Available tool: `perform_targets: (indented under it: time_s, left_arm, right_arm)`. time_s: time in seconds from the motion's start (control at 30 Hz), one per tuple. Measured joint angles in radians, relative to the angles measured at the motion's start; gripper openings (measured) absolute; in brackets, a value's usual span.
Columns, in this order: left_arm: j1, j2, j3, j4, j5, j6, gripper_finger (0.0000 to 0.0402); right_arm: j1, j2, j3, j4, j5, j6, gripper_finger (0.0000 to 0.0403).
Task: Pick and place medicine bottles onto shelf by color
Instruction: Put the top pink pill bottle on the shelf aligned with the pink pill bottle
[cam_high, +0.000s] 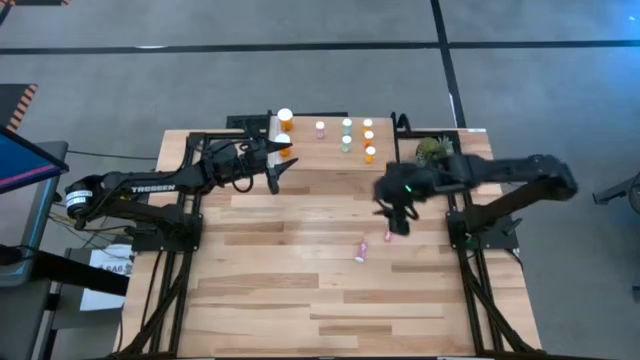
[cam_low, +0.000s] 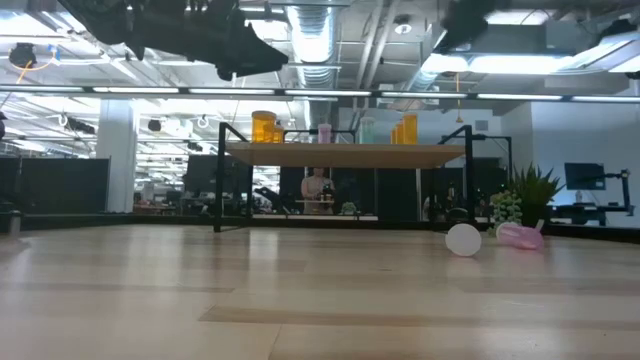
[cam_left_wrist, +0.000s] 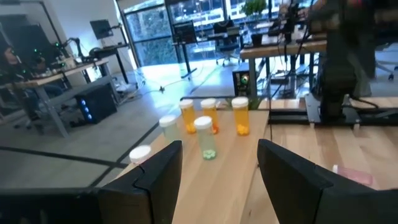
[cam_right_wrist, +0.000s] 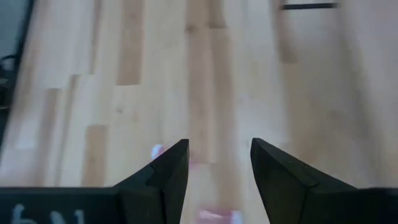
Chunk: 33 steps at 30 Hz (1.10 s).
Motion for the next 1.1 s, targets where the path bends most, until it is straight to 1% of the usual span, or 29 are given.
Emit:
perform_targets:
  time_s: [0.1, 0.17, 0.3, 0.43, 0.47, 0.57, 0.7, 0.8, 0.9, 1.0, 1.1]
  left_arm:
    - [-0.008, 0.0, 0.0, 0.023, 0.001, 0.0, 0.0198]
    - [-0.016, -0.001, 0.0, 0.027, 0.0, 0.0, 0.0198]
    - [-0.035, 0.0, 0.0, 0.031, 0.001, 0.011, 0.0198]
    - [-0.047, 0.0, 0.0, 0.031, 0.001, 0.015, 0.0198]
    - [-0.05, 0.0, 0.0, 0.03, 0.001, 0.015, 0.0198]
    - [-0.057, -0.001, 0.0, 0.03, 0.0, 0.022, 0.0198]
    - [-0.057, -0.001, 0.0, 0.029, 0.003, 0.039, 0.0198]
    - [-0.057, 0.0, 0.0, 0.029, 0.003, 0.046, 0.0198]
    - [-0.057, 0.0, 0.0, 0.028, 0.003, 0.042, 0.0198]
    - [-0.057, 0.0, 0.0, 0.026, 0.003, 0.041, 0.0198]
    - [-0.057, 0.0, 0.0, 0.022, 0.004, 0.041, 0.0198]
  right_arm:
    - [0.072, -0.112, -0.211, 0.169, 0.0, 0.072, 0.0193]
    - [0.128, -0.165, -0.321, 0.264, 0.022, 0.115, 0.0192]
    - [0.231, -0.209, -0.489, 0.435, 0.152, 0.184, 0.0192]
    - [0.298, -0.2, -0.611, 0.584, 0.285, 0.229, 0.0191]
    - [0.308, -0.189, -0.635, 0.61, 0.302, 0.246, 0.0191]
    - [0.316, -0.151, -0.689, 0.613, 0.306, 0.329, 0.0191]
    - [0.319, -0.09, -0.717, 0.59, 0.308, 0.444, 0.0191]
    - [0.321, -0.047, -0.723, 0.59, 0.349, 0.483, 0.0191]
    - [0.31, -0.001, -0.724, 0.588, 0.36, 0.485, 0.0191]
    - [0.299, 0.039, -0.724, 0.598, 0.36, 0.449, 0.0191]
    - [0.283, 0.061, -0.725, 0.593, 0.35, 0.447, 0.0191]
